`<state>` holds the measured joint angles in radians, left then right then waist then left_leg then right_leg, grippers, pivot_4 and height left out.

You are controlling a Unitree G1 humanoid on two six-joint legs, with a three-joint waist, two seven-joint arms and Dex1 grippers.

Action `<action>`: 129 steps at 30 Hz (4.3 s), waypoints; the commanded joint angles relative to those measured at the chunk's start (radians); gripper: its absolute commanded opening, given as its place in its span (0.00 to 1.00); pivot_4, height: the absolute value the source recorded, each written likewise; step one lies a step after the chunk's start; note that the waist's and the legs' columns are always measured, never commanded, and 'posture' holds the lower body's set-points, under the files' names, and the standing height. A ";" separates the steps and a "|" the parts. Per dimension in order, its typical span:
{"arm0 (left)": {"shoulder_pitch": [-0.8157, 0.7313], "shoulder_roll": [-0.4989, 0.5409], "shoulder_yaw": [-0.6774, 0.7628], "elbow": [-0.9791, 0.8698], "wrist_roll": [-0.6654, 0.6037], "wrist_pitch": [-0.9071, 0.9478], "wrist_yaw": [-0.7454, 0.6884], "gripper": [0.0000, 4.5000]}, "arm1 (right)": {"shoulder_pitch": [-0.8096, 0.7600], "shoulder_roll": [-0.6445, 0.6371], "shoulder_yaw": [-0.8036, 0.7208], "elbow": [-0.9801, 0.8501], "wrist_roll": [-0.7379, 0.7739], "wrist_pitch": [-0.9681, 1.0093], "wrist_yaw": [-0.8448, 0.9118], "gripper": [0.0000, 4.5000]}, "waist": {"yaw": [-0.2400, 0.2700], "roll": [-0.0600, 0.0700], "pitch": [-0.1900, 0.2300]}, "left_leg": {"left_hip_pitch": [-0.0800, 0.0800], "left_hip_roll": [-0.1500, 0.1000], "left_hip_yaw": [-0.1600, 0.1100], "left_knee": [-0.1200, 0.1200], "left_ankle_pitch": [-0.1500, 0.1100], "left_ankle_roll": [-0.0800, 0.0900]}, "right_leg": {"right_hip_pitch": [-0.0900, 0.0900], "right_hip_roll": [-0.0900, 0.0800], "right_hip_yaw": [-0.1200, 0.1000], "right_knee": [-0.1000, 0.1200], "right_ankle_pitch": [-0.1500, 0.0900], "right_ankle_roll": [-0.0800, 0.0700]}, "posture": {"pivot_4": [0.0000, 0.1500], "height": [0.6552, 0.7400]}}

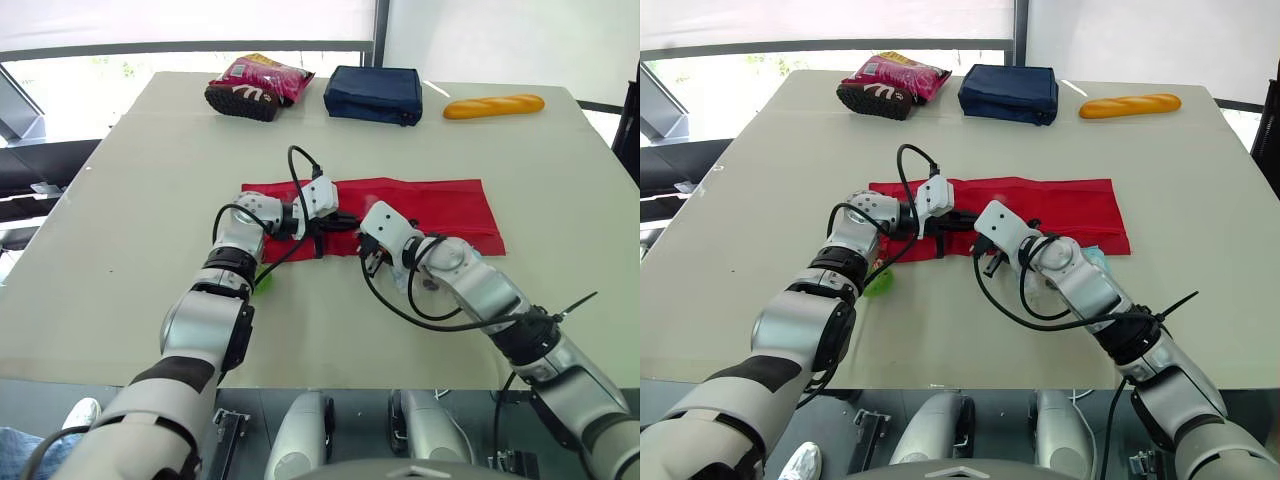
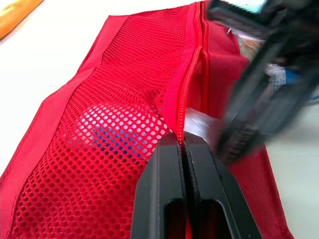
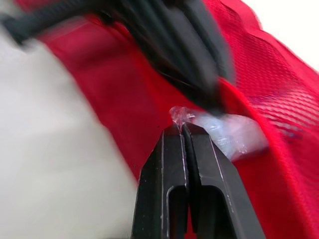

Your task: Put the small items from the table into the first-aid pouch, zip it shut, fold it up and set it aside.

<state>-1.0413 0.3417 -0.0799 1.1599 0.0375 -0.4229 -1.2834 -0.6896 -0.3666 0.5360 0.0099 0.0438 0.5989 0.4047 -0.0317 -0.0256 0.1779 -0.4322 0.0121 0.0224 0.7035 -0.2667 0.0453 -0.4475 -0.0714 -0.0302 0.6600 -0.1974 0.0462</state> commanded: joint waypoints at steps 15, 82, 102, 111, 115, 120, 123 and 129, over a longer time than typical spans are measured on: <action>-0.014 0.004 0.007 -0.017 -0.013 0.000 0.002 0.00 | 0.113 -0.040 -0.143 -0.287 -0.025 -0.091 0.186 0.02 | 0.003 0.000 0.000 | -0.001 0.000 0.000 0.000 0.000 0.000 | 0.000 0.000 0.000 0.000 0.000 0.000 | 1.00 0.72; -0.032 -0.002 0.007 -0.021 -0.015 0.004 -0.007 0.00 | 0.548 -0.220 -0.310 -0.677 0.160 0.216 0.044 0.98 | 0.047 -0.002 -0.001 | 0.001 -0.001 -0.001 0.003 0.000 0.000 | 0.004 0.000 -0.001 -0.003 0.000 0.000 | 1.00 0.72; -0.037 -0.014 0.008 -0.001 -0.014 -0.001 0.002 0.00 | 0.408 0.015 -0.401 -0.722 0.225 0.572 -0.057 0.01 | 0.043 -0.002 -0.001 | 0.001 0.000 -0.002 0.003 0.000 0.000 | 0.004 0.000 -0.001 -0.002 0.000 0.000 | 1.00 0.72; -0.029 -0.021 0.009 -0.003 -0.015 -0.003 0.004 0.00 | 0.316 0.083 -0.382 -0.576 0.212 0.642 -0.117 0.01 | 0.041 -0.002 -0.001 | 0.001 -0.001 -0.002 0.003 0.000 0.000 | 0.004 0.000 -0.001 -0.001 0.000 0.000 | 1.00 0.72; -0.028 -0.022 0.010 -0.004 -0.017 -0.003 0.003 0.00 | 0.285 0.122 -0.407 -0.521 0.215 0.634 -0.140 0.01 | 0.039 -0.002 -0.001 | 0.001 -0.001 -0.002 0.003 0.000 0.000 | 0.004 0.000 -0.001 -0.001 0.000 0.000 | 1.00 0.72; -0.024 -0.023 0.010 -0.011 -0.019 -0.005 -0.003 0.00 | 0.250 0.201 -0.473 -0.463 0.218 0.629 -0.184 0.01 | 0.039 -0.002 -0.001 | 0.001 -0.001 -0.002 0.003 0.000 0.000 | 0.004 0.000 -0.001 -0.001 0.000 0.000 | 1.00 0.72; -0.019 -0.026 0.009 -0.016 -0.021 -0.006 -0.008 0.00 | 0.225 0.263 -0.520 -0.423 0.223 0.617 -0.218 0.01 | 0.037 -0.001 -0.001 | 0.001 -0.001 -0.001 0.003 0.000 0.000 | 0.004 0.000 -0.001 0.000 0.000 0.000 | 1.00 0.72; -0.018 -0.031 0.008 -0.019 -0.021 -0.006 -0.012 0.00 | 0.177 0.325 -0.553 -0.354 0.213 0.593 -0.262 0.01 | 0.022 -0.001 -0.001 | 0.001 -0.001 -0.002 0.003 0.000 0.000 | 0.003 0.000 -0.001 0.000 0.000 0.000 | 1.00 0.72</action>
<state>-1.0555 0.3162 -0.0794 1.1686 0.0352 -0.4175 -1.2841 -0.4883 -0.0512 0.0120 -0.3327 0.2553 1.2167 0.1604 -0.0096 -0.0269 0.1770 -0.4315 0.0112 0.0206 0.7059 -0.2667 0.0454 -0.4444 -0.0713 -0.0314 0.6604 -0.1974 0.0458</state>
